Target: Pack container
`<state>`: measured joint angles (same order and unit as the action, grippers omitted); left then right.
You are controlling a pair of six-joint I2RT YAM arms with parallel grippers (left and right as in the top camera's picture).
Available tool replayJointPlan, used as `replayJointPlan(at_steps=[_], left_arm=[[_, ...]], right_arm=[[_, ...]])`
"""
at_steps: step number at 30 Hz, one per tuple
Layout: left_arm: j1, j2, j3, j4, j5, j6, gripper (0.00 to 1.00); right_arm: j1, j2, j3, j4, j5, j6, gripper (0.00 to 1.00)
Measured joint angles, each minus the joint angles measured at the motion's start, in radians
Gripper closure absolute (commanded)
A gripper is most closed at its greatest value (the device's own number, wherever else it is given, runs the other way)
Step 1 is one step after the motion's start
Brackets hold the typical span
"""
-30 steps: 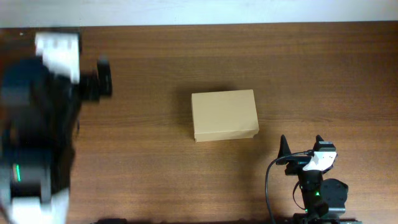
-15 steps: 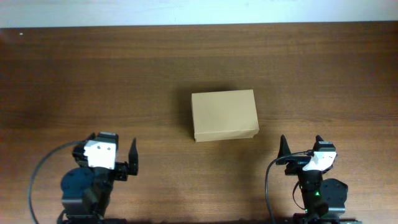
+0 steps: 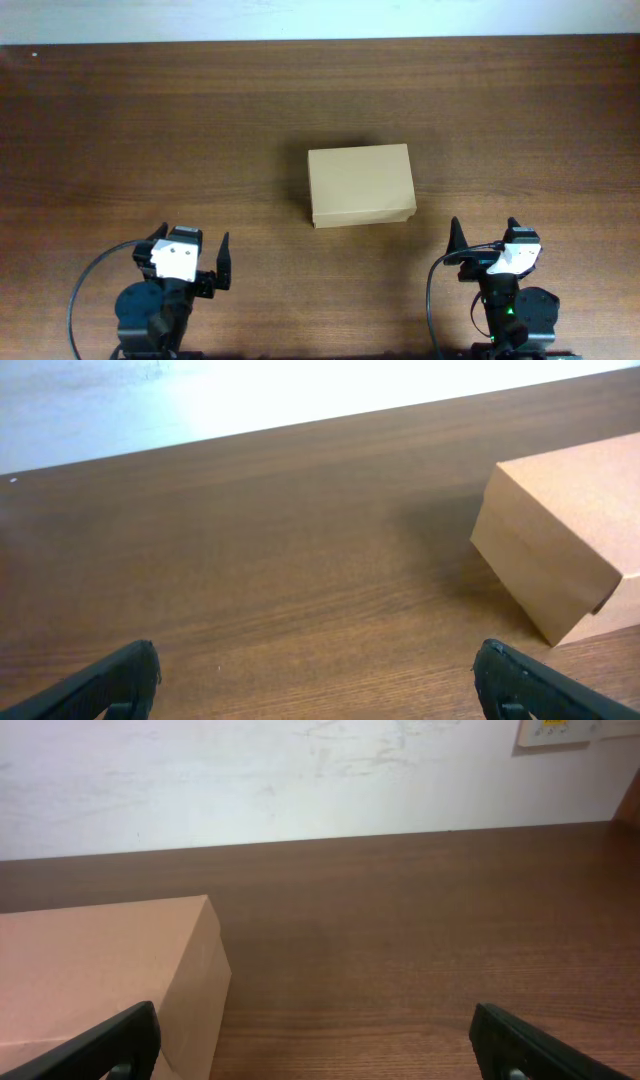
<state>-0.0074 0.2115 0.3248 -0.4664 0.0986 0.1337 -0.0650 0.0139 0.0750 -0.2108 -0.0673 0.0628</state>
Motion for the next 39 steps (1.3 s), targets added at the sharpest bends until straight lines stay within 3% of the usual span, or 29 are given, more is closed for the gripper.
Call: replayJointPlan(at_steps=[15, 22, 39], left_arm=[[0.0, -0.105, -0.176, 0.006, 0.0, 0.0, 0.0], [0.0, -0.193, -0.179, 0.013, 0.0, 0.0, 0.0], [0.0, -0.195, -0.179, 0.029, 0.0, 0.0, 0.0]], right_arm=[[0.0, 0.0, 0.0, 0.0, 0.0, 0.0, 0.01], [0.0, 0.0, 0.0, 0.0, 0.0, 0.0, 0.01], [0.0, 0.0, 0.0, 0.0, 0.0, 0.0, 0.01]])
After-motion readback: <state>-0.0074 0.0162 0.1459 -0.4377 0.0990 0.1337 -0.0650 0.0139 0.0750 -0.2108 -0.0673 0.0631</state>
